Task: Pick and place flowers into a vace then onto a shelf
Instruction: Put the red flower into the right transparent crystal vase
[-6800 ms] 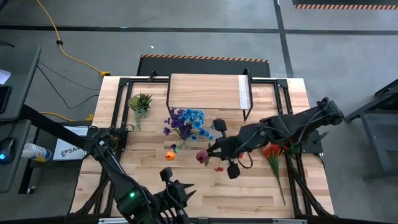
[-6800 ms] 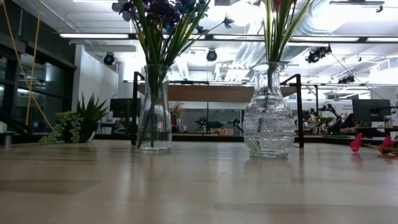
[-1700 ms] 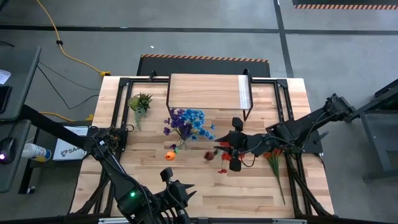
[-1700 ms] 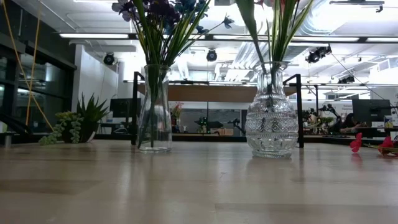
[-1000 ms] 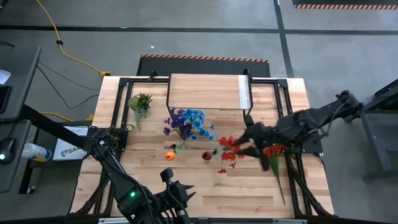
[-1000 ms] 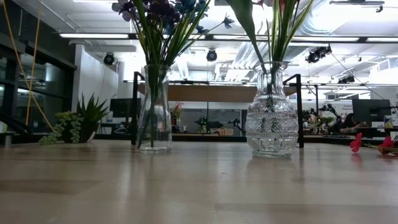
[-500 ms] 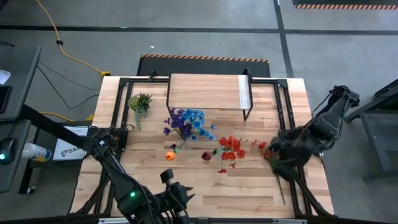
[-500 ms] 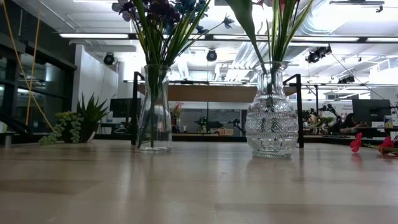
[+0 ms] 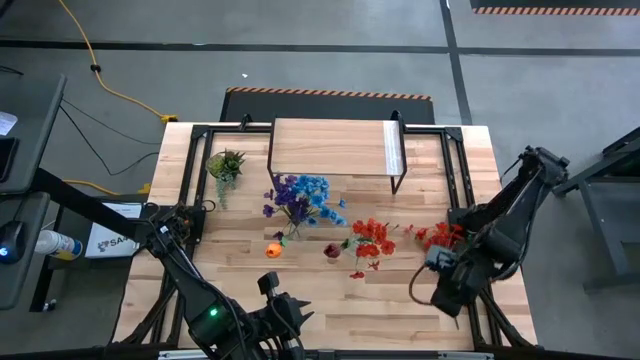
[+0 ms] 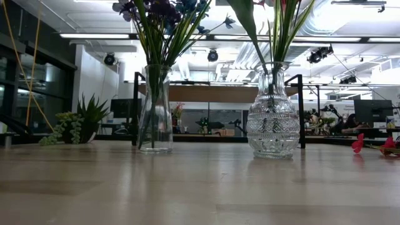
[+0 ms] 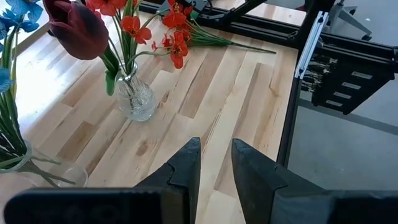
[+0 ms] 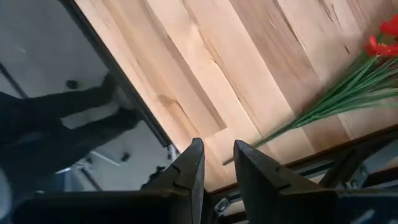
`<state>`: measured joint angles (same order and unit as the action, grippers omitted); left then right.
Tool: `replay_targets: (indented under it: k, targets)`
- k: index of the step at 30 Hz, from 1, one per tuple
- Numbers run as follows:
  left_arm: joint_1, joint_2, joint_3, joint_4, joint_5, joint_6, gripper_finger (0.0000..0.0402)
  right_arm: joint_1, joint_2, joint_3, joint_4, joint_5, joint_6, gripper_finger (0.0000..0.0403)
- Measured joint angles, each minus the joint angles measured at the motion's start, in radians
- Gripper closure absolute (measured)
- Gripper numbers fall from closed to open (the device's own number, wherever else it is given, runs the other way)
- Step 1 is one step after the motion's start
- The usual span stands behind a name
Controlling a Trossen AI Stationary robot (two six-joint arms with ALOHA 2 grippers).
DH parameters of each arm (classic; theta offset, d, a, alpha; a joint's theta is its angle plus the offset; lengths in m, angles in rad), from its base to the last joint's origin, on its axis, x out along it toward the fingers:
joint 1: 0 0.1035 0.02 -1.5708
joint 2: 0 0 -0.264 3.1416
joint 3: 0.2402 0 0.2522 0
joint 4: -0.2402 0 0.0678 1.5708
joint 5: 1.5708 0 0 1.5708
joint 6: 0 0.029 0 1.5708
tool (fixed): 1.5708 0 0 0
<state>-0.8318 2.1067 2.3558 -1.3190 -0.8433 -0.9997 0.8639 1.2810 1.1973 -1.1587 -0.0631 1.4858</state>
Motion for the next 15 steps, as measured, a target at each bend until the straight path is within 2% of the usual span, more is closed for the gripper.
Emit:
replay_targets:
  k: [8, 15]
  targets:
    - [0.0, 0.0, 0.0, 0.0, 0.004, 0.0, 0.0277, 0.014, 0.093, 0.0, -0.004, -0.066, 0.004, 0.0317]
    - [0.0, 0.0, 0.0, 0.001, 0.032, -0.001, 0.0277, 0.019, 0.126, 0.0, -0.048, -0.066, 0.084, 0.0283]
